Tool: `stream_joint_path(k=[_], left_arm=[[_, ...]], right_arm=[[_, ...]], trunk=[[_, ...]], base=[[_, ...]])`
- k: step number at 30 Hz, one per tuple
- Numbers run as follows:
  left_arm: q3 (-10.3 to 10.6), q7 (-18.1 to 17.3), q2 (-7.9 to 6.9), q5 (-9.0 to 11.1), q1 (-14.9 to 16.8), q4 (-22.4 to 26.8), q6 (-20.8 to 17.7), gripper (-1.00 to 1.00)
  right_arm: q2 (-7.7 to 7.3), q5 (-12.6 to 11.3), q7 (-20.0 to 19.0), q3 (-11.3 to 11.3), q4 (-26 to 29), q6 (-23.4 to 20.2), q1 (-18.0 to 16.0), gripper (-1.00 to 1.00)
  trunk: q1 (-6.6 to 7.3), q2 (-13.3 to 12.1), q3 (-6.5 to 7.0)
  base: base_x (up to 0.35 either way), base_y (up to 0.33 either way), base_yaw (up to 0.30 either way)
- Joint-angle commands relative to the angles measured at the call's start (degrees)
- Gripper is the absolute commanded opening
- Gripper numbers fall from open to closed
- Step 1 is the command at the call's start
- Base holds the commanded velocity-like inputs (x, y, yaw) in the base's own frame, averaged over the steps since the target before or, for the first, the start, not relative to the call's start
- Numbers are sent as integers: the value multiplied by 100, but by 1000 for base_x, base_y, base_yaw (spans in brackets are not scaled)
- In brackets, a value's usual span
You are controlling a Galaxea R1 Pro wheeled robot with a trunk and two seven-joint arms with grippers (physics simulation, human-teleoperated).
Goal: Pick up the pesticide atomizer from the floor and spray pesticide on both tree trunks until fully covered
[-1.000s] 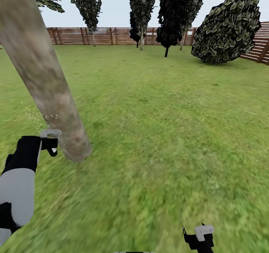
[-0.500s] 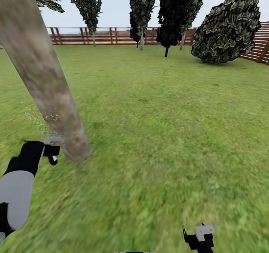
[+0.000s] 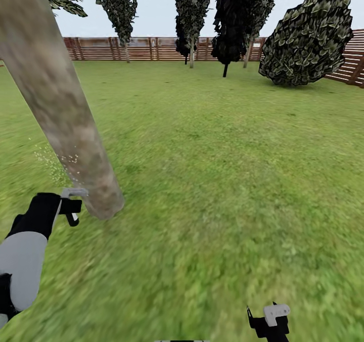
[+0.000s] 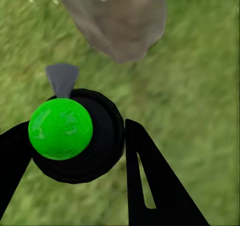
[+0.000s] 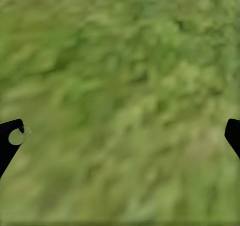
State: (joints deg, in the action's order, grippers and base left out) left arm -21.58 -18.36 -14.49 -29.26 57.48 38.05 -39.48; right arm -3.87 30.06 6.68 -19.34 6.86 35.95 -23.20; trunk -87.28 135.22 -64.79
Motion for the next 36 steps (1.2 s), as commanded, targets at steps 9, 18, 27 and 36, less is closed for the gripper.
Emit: stream_joint_path(k=[9, 18, 27, 36], left_arm=[[-249, 37, -152, -11, -352, -7, 372, -100], [-575, 143, -142, -34, -562, -1, 427, -100], [-640, 651, -42, -5, -940, -117, 851, -100], [-664, 1037, 65, 8, -959, -643, 1315, -100]], right_arm=[[0, 0, 0, 0, 0, 0, 0, 100], [0, 0, 0, 0, 0, 0, 0, 100], [10, 0, 0, 0, 0, 0, 0, 100], [18, 0, 0, 0, 1, 0, 0, 100]], trunk=[[0, 0, 0], [0, 0, 0], [0, 0, 0], [0, 0, 0]], base=[[44, -67, 0], [109, -223, 0], [18, -19, 156], [34, -45, 160]])
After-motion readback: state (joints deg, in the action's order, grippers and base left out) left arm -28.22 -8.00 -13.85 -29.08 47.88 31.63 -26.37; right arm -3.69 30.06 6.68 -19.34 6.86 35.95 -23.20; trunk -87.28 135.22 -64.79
